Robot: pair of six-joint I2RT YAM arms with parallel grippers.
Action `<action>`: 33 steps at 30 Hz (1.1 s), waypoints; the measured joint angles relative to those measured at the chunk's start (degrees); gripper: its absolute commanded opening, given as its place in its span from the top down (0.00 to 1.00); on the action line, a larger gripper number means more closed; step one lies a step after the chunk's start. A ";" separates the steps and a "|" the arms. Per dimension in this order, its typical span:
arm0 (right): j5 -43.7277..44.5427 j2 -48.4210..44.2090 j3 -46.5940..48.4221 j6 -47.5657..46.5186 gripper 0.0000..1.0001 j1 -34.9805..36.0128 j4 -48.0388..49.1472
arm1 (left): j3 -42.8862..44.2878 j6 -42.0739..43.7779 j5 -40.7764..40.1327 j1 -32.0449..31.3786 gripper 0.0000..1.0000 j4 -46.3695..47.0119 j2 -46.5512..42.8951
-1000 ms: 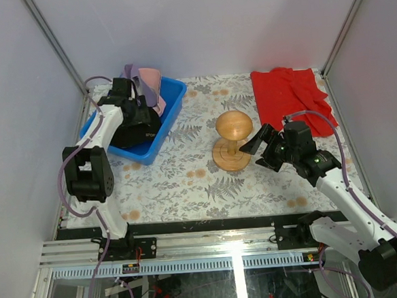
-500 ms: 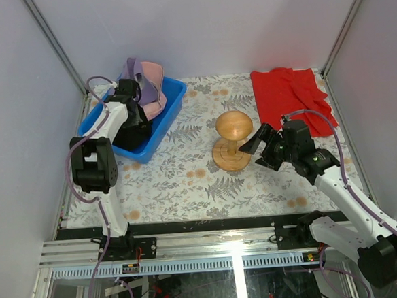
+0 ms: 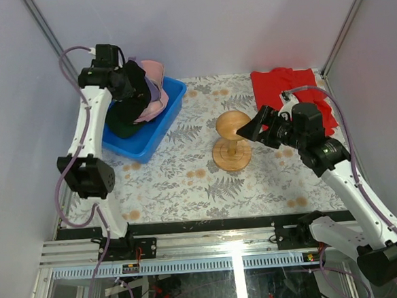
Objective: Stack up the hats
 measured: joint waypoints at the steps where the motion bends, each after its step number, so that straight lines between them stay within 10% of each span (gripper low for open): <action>1: -0.74 -0.35 0.33 -0.90 0.11 0.02 0.68 | -0.02 -0.85 1.16 0.00 1.00 -0.94 -1.75; 13: -4.46 -0.22 6.21 -9.31 0.14 6.91 7.72 | -7.19 -19.39 27.82 -0.37 1.00 -4.42 -8.07; 23: 18.84 18.12 20.76 -22.12 0.11 36.17 9.44 | -7.10 -31.87 41.27 -1.22 1.00 -3.10 -10.82; 33: 34.73 21.51 21.03 -28.26 0.11 39.30 12.68 | -7.19 -38.84 47.47 -1.53 1.00 -1.14 -15.37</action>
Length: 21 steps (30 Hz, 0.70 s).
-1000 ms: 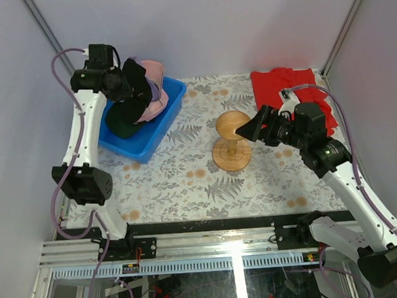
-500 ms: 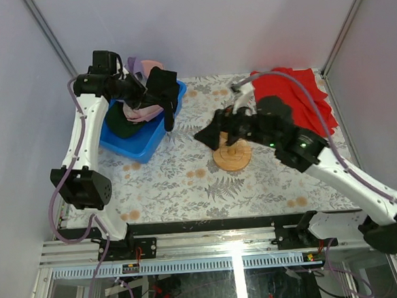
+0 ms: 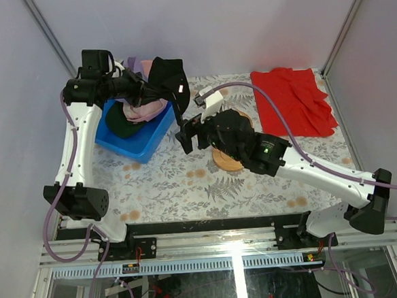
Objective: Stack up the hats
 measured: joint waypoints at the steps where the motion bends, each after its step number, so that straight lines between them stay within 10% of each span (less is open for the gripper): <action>1: 0.90 0.28 0.33 -0.52 0.11 0.02 0.57 | -0.20 -0.28 0.31 0.00 1.00 0.09 -0.33; 9: 5.18 6.10 5.79 -4.24 0.16 0.02 4.87 | -4.00 -2.12 2.12 -0.02 1.00 0.42 -3.52; 18: 9.55 15.87 15.78 -7.50 0.94 0.02 3.93 | -5.35 -5.07 4.26 -0.04 1.00 2.01 -6.64; 21: 10.36 17.73 19.06 -7.17 1.00 0.00 1.01 | -5.31 -5.31 3.87 0.13 0.98 2.95 -6.60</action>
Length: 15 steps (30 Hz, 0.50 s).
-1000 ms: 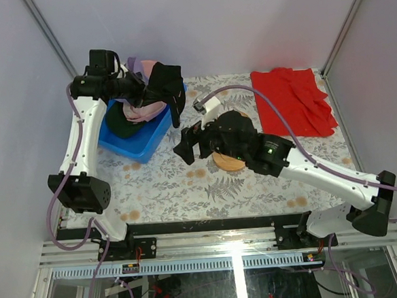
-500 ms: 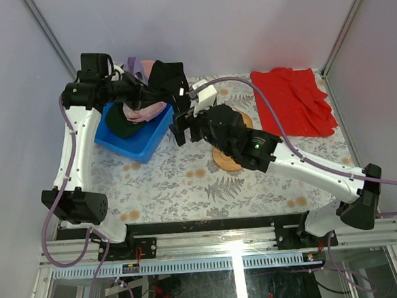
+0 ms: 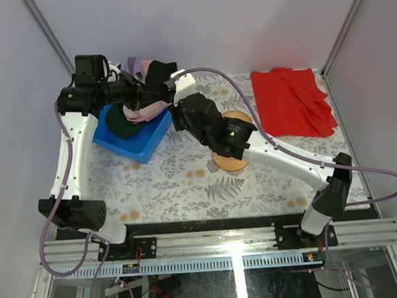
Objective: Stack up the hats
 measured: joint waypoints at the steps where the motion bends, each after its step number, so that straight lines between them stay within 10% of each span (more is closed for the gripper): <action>1: -0.11 0.24 0.85 0.48 1.00 -0.02 -1.20 | 0.09 0.09 0.09 0.00 0.92 0.04 0.17; 6: -4.48 -0.13 3.74 6.73 1.00 -1.62 -7.15 | 3.67 4.61 0.52 0.39 0.59 -0.94 2.38; 15: -35.52 -10.14 -2.32 28.11 1.00 -17.79 -11.69 | 0.61 13.53 0.79 2.69 0.41 5.09 1.07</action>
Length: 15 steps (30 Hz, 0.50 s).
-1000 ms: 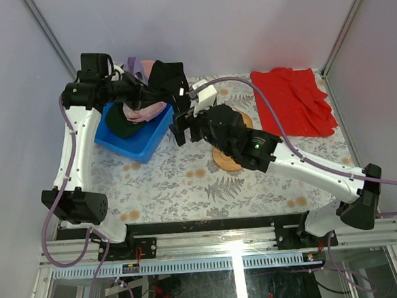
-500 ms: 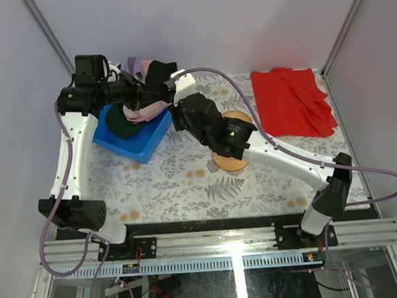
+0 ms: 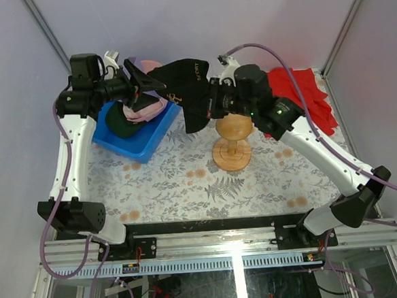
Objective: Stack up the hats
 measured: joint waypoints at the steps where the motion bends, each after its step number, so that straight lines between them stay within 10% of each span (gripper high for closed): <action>1: -3.87 -0.74 -0.81 2.49 1.00 -1.42 -0.42 | -3.56 0.00 0.44 -0.24 0.40 2.95 -1.90; 8: -20.83 -3.50 -11.91 23.37 1.00 -6.38 9.92 | -26.12 -4.33 2.05 -0.04 0.32 23.93 -14.86; 15: -25.03 -4.24 -14.16 38.45 1.00 -14.25 22.93 | -28.33 -1.84 0.20 1.68 0.25 26.91 -19.74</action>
